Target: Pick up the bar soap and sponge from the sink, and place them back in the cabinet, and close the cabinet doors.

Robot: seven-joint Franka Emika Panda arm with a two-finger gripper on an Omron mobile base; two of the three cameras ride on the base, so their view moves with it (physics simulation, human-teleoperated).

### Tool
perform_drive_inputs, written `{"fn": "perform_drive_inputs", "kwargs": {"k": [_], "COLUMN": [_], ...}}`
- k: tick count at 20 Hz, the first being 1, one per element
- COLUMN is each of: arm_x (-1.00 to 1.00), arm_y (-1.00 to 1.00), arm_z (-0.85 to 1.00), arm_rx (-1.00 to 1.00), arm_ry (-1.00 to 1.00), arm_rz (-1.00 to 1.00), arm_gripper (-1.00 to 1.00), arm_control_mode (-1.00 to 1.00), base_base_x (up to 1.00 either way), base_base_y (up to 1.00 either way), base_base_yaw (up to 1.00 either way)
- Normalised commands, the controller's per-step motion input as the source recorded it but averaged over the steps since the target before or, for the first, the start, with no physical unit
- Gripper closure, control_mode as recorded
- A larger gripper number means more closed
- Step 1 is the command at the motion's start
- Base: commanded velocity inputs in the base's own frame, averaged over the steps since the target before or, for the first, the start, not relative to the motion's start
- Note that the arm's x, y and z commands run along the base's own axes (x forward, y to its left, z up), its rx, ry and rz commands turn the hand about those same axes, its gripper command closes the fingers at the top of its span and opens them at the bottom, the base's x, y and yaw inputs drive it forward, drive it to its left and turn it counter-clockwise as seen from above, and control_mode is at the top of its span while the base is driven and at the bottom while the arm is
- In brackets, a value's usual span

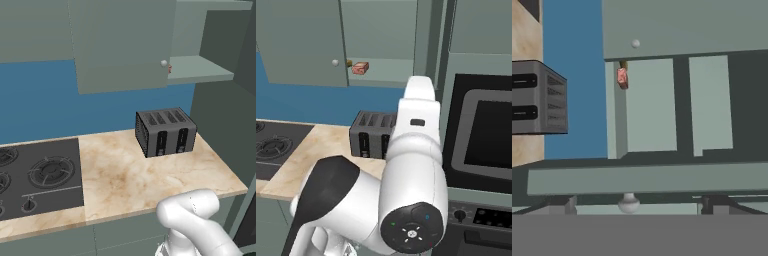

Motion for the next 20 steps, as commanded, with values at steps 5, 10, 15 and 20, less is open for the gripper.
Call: {"fn": "perform_drive_inputs", "kwargs": {"k": [5,10,15,20], "arm_x": [0.11,0.13,0.14,0.16], "arm_y": [-0.09,-0.09,-0.09,-0.10], "arm_z": [-0.04,-0.07,-0.08,-0.05], "arm_rx": [0.00,0.00,0.00,0.00], "arm_ry": [0.00,0.00,0.00,0.00], "arm_rz": [0.02,0.02,0.02,0.02], "arm_gripper": [-1.00,-1.00,-1.00,-1.00], "arm_control_mode": [-1.00,-1.00,-1.00,-1.00], "base_base_x": [0.00,0.00,0.00,0.00], "base_base_y": [0.00,0.00,0.00,0.00], "base_base_yaw": [0.00,0.00,0.00,0.00]}}
